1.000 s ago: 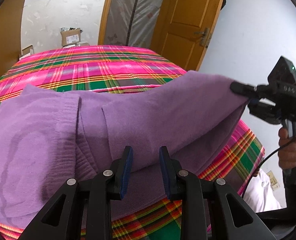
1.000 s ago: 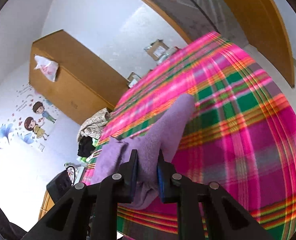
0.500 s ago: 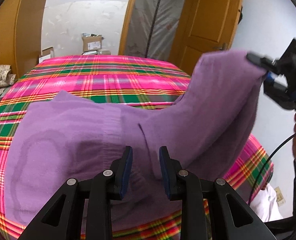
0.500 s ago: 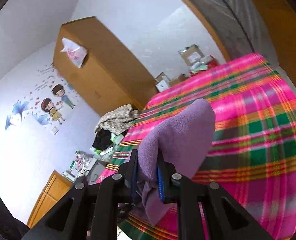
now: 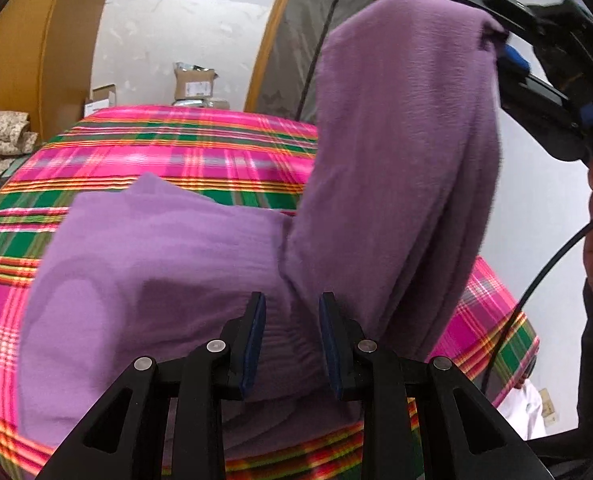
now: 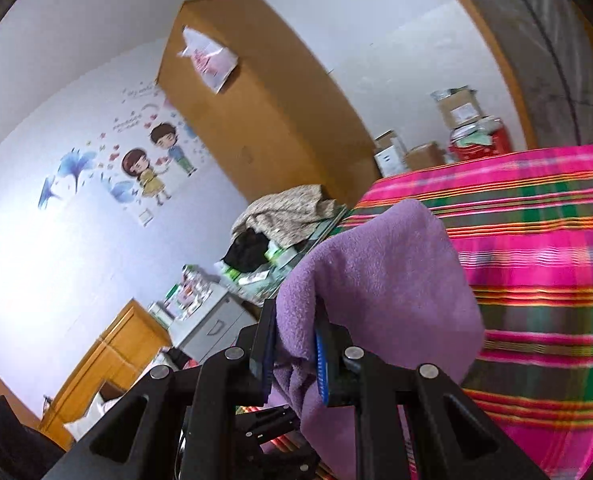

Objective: Fold clothes

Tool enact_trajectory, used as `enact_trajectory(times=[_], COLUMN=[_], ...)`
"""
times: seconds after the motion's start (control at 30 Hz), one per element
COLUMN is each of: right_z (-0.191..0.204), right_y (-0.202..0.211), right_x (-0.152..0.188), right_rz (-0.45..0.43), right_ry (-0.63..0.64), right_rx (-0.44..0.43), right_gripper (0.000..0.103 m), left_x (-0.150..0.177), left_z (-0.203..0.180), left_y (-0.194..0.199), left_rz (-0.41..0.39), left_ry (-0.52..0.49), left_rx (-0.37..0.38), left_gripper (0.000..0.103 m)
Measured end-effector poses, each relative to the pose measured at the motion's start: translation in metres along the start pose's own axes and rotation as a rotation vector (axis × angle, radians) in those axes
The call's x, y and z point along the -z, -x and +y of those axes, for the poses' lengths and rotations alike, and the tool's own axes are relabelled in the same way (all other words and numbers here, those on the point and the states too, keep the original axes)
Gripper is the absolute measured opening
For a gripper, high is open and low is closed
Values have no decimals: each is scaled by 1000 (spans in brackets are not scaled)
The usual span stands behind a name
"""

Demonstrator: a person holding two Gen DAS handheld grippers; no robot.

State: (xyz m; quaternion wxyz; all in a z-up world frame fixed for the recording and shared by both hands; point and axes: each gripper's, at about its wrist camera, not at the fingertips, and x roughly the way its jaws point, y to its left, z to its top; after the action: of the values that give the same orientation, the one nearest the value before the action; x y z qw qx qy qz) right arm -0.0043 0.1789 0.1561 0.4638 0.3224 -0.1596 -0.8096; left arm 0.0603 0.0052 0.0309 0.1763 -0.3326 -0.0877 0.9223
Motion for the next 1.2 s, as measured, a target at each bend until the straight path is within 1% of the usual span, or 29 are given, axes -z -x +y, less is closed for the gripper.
enact_trajectory(times=[0.13,0.33,0.53,0.63,0.7,0.8,0.83,0.93,1.0,1.07,1.1,1.13,1.2], right_z=[15,27,28,23,19,18,19,19,14,5,0,-5,-16], right_y=[-32,-83,-139,-163,-172,-168,-164,-150,-139,-128,-123,-118,-109], right_x=[0,9,27,40,47,50,50,46,47,51,54,56,61], right_rz=[56,158,285,359,391,386,376,337,318,308,304,301,293], right_ry=[29,47,36,23,2,-12,-14,-15,-23,-41,-52,-64,-91], right_rx=[-33,-78,-101,-106,-112,-133,-141,-152,-129,-105,-94,-83,-64], right_gripper=[17,17,17,21,22,26,29,30,31,31,31,31,32], left_x=[4,16,31,32,33,31,30,26,22,19,18,17,15], left_z=[13,44,78,91,97,103,106,110,113,116,117,118,118], left_y=[13,36,62,71,78,87,89,96,103,109,110,111,108], left_rz=[-21,-47,-71,-85,-95,-110,-117,-142,-172,-203,-211,-217,-214], left_ry=[26,93,179,208,220,228,232,242,251,269,281,292,317], left_rx=[-29,-112,-207,-241,-261,-280,-284,-289,-281,-259,-245,-232,-192], left_gripper=[28,28,28,28,28,28,28,28,29,42,54,57,57])
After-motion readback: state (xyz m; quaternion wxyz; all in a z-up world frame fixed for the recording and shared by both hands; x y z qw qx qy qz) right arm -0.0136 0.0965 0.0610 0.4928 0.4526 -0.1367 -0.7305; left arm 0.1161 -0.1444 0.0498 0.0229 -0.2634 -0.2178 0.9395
